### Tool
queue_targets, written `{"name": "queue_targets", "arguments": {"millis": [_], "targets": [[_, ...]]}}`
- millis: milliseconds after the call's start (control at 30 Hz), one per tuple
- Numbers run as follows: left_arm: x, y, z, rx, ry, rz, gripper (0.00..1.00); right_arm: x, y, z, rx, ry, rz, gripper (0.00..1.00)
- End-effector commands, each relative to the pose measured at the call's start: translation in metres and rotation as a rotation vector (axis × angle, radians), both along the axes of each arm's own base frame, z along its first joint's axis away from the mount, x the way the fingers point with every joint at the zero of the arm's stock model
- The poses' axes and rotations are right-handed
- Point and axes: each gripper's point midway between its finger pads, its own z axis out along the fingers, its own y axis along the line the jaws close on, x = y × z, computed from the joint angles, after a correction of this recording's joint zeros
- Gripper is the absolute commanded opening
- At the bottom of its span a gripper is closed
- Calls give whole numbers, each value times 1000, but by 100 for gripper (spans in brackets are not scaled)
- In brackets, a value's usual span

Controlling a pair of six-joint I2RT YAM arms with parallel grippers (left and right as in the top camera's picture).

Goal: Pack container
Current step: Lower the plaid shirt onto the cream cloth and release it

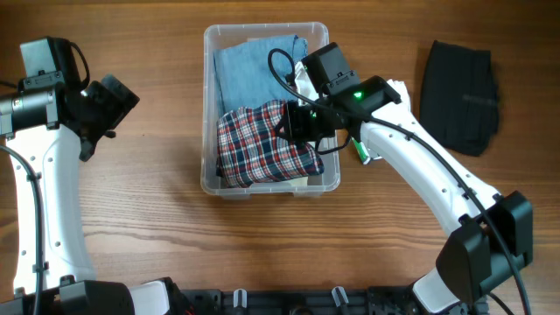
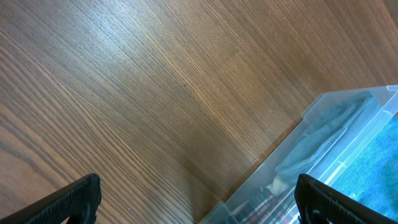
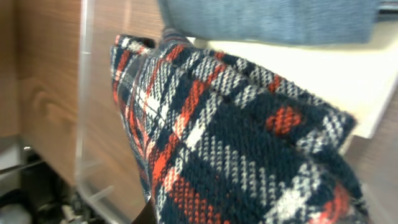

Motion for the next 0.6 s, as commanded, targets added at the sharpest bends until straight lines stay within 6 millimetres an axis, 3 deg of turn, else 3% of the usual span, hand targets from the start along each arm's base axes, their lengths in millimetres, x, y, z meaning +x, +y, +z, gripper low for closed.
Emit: {"name": "queue_targets", "arguments": {"millis": [0, 200, 267, 333, 567], "targets": [[1, 1, 4, -1, -12, 3, 100, 9, -17, -12, -125, -57, -9, 8], [1, 1, 4, -1, -12, 3, 100, 18, -32, -16, -226, -135, 14, 36], [1, 1, 4, -1, -12, 3, 100, 25, -42, -18, -288, -176, 7, 41], [1, 1, 4, -1, -12, 3, 100, 33, -53, -18, -353, -210, -25, 54], [1, 1, 4, -1, -12, 3, 100, 42, -64, -7, -414, -281, -32, 61]]}}
